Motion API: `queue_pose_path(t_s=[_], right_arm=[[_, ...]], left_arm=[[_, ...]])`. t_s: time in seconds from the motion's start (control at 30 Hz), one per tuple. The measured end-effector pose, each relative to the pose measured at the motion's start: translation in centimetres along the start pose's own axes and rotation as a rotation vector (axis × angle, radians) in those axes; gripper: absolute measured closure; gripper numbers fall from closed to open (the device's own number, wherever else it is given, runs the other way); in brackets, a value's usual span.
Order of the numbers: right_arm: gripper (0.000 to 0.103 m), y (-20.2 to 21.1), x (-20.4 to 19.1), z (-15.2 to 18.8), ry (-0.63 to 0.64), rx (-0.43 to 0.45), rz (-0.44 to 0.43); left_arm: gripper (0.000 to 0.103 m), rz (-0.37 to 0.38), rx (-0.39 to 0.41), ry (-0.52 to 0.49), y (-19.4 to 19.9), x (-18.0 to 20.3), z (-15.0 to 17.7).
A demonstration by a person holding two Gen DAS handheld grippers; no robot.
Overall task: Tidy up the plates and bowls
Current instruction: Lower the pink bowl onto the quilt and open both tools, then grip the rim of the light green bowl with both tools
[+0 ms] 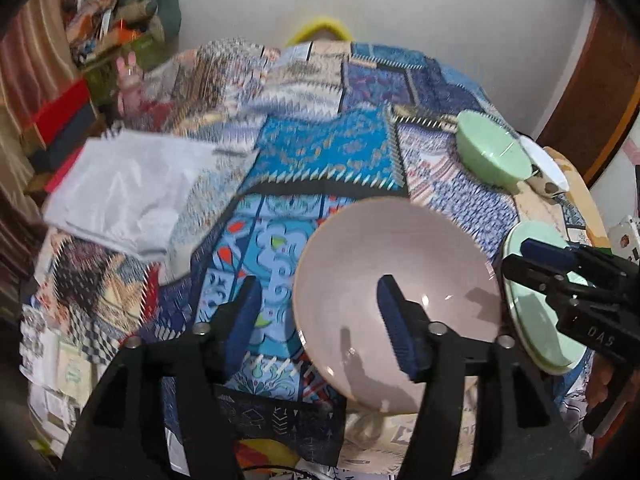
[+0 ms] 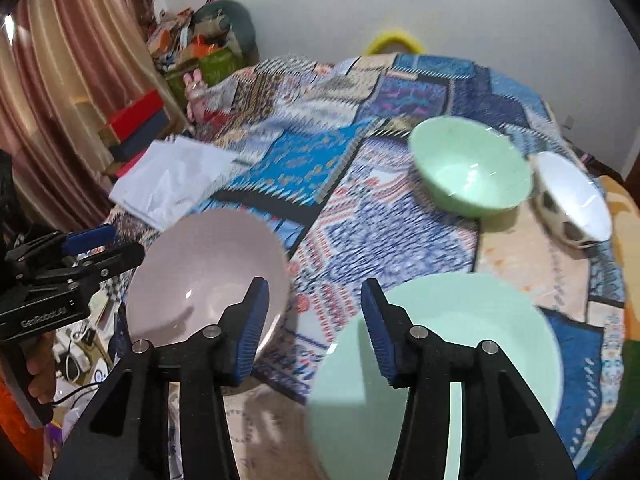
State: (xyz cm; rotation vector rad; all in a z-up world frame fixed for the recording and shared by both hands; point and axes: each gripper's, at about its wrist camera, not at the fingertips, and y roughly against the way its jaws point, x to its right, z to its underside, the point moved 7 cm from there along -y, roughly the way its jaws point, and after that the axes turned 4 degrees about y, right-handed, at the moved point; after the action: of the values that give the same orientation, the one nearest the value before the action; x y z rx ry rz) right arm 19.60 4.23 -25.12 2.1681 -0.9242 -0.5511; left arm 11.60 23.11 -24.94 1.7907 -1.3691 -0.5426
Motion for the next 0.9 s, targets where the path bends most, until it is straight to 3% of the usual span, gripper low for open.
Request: queue_pose_path(t_s=[0.1,0.23,0.57,0.9], right_arm=[[0.047,1.1,1.6,-0.4,-0.023,0.031,0.019],[0.045,2.4,3.8,-0.9,-0.041,0.063,0.053],[0.039,3.7,9.7,-2.4,-0.1,0.115,0.133],[0.038,2.0,13.9,-3.2,-0.159,0.119,0.175]], left_arm=[[0.032,0.004,0.039,-0.022,1.1,1.3,-1.1],[0.014,0.031,0.085,-0.036,2.1,3.3,-2.6],[0.009,0.091,0.131,-0.078,1.9,8.7,-6.2],[0.009,0.122,0.117,-0.129,-1.9,13.3,-9.7]])
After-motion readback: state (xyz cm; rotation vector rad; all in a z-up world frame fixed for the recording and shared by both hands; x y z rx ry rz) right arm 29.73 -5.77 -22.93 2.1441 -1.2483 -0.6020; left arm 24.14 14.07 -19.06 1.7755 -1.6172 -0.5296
